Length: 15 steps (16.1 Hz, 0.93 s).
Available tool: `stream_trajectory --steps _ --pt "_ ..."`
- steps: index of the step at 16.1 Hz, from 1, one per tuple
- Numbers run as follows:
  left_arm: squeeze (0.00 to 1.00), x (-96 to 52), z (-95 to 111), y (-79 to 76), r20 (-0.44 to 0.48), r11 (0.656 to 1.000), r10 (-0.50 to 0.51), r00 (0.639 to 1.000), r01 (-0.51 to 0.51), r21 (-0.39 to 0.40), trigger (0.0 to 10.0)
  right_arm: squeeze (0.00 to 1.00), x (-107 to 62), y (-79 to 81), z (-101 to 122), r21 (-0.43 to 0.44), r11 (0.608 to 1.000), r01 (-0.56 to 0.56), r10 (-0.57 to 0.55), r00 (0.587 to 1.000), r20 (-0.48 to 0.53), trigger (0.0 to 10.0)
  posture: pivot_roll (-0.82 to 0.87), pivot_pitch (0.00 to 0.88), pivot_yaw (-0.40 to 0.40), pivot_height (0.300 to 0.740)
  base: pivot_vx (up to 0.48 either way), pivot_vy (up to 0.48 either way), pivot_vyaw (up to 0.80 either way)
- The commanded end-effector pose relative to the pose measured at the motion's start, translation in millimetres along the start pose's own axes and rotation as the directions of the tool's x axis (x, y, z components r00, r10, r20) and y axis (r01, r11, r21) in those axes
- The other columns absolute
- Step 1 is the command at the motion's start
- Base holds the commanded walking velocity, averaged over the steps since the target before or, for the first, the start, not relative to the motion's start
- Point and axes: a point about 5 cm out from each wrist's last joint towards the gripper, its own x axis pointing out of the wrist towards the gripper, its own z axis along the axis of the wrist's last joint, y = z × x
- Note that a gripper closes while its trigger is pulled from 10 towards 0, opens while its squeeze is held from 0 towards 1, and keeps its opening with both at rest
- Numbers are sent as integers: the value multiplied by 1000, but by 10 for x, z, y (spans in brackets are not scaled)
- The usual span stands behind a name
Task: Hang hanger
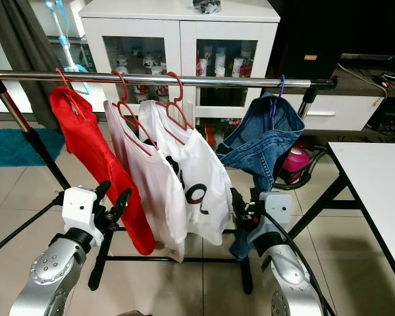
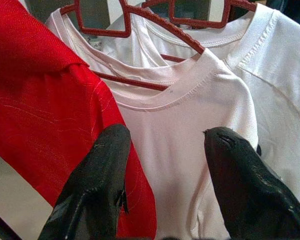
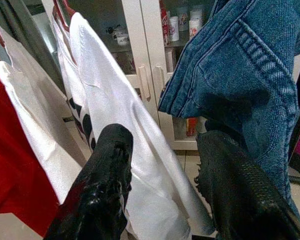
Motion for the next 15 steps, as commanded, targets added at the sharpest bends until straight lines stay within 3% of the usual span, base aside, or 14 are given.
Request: stream_trajectory --steps 1,8,15 --pt "0 42 10 -55 11 994 -82 997 81 76 10000 0 33 62 30 10 998 -66 65 997 38 10000 -74 0 52 740 0 0 0" --pt "0 30 40 -10 17 993 -55 998 53 102 10000 0 -10 41 105 -18 997 -82 82 996 24 10000 -86 0 59 740 0 0 0" --pt "0 2 35 78 5 993 -18 1000 18 113 10000 0 -170 -9 86 -19 1000 -17 17 1000 10 10000 -113 0 66 740 0 0 0"
